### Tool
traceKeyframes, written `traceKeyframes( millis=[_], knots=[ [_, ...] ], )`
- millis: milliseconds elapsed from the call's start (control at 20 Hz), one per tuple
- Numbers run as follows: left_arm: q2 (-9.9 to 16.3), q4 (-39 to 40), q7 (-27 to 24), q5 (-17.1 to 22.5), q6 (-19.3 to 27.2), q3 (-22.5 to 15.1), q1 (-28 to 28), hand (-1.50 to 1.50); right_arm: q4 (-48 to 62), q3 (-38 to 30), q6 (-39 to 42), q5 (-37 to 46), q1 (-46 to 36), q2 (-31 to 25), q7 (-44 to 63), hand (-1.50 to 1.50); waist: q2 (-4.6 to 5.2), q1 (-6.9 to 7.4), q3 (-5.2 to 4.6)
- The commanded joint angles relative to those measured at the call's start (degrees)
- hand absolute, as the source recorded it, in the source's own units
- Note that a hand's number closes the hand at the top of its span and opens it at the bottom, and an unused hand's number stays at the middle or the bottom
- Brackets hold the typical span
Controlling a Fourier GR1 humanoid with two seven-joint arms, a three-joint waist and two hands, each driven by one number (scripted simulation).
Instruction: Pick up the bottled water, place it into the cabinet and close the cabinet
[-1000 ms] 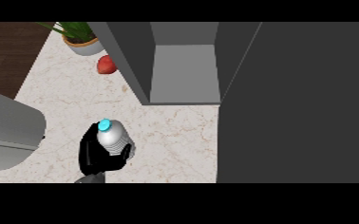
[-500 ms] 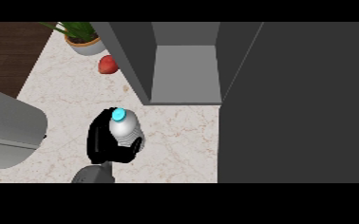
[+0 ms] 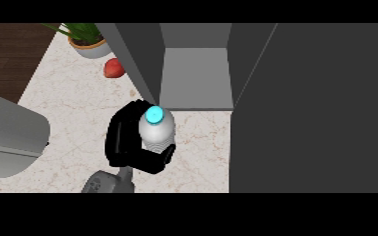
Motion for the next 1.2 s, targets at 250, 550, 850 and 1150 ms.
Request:
traceKeyframes(
  millis=[250,550,850,1150],
  knots=[
    [-0.15,-9.87,9.66,-0.75,22.66,-18.35,-6.24,1.5,-5.49,-0.23,-0.72,-4.59,-2.78,-0.49,4.99,-1.5,0.2,-0.39,-0.01],
    [-0.16,-8.08,17.01,-2.11,35.23,-18.28,-19.96,1.5,-7.6,-1.19,-0.73,-6.38,-1.25,0.24,5.55,-1.5,0.16,-1.1,-0.01],
    [-0.16,-0.09,18.18,-1.26,41.56,-16.39,-31.14,1.5,-5.73,-1.33,-1.32,-5.07,-4.12,0.69,6.57,-1.5,0.22,-1.09,-0.01],
    [-0.16,9.77,16.59,2.14,41.8,-14.53,-37.26,1.5,-7.2,-3.52,-1.1,-7.78,-5.04,-0.22,8.28,-1.5,0.39,-1.69,-0.04]
  ],
)
